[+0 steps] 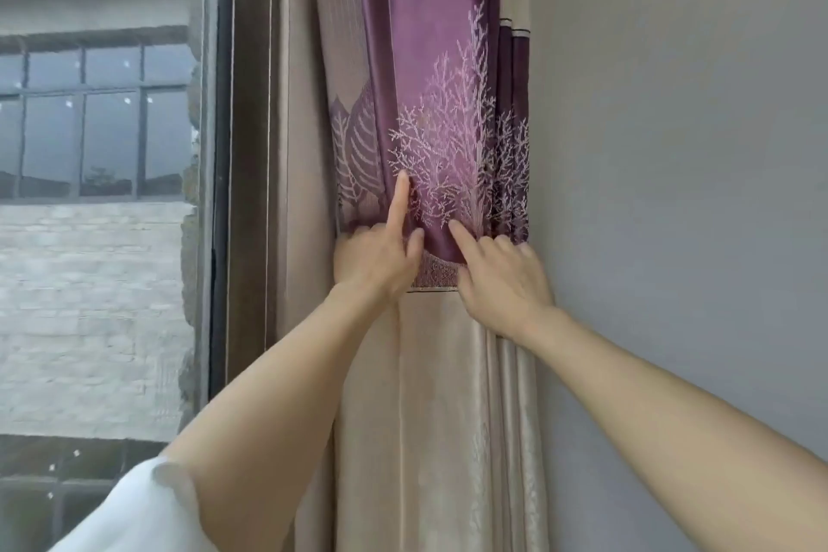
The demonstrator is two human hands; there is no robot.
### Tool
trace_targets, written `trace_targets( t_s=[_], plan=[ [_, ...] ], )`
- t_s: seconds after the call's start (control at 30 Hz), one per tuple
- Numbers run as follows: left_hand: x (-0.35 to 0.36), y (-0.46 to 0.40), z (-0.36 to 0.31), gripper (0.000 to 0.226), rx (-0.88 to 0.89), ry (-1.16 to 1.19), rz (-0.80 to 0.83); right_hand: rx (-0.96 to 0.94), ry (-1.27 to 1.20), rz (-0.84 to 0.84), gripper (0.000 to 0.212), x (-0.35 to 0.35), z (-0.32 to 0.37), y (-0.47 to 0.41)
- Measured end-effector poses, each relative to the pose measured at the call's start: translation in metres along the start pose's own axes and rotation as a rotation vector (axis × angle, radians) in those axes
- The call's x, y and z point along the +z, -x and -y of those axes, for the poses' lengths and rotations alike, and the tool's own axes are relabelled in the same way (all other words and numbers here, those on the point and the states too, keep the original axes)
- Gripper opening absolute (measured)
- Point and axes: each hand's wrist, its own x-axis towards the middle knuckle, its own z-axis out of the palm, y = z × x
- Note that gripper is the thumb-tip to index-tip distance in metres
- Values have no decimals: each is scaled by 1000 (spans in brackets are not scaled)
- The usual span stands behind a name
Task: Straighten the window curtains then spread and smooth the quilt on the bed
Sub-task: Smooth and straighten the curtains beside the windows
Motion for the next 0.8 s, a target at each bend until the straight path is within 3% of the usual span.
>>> trace_targets(
  t_s=[0.13, 0.23, 0.4, 0.47, 0.6, 0.8],
  plan=[
    [-44, -5, -17, 44, 104, -255, -364, 7, 66, -410, 54, -47, 0, -14],
    [-63, -11, -21, 29, 234, -200, -519, 15, 89, -508, 57, -79, -5, -35],
    [-67, -19, -20, 43, 221, 84, -494, 49, -8, -416, 73, -91, -5, -52],
    [-60, -20, -17, 58, 209, 103, -455, 28, -95, -378, 73, -83, -6, -59],
    [-43, -42, -17, 64, 135, 31, -278, 3, -202, -265, 80, -64, -9, -85],
    [-15, -84, -1, 65, 118, -17, -121, 10, -210, -200, 59, -30, -17, -130]
  ],
)
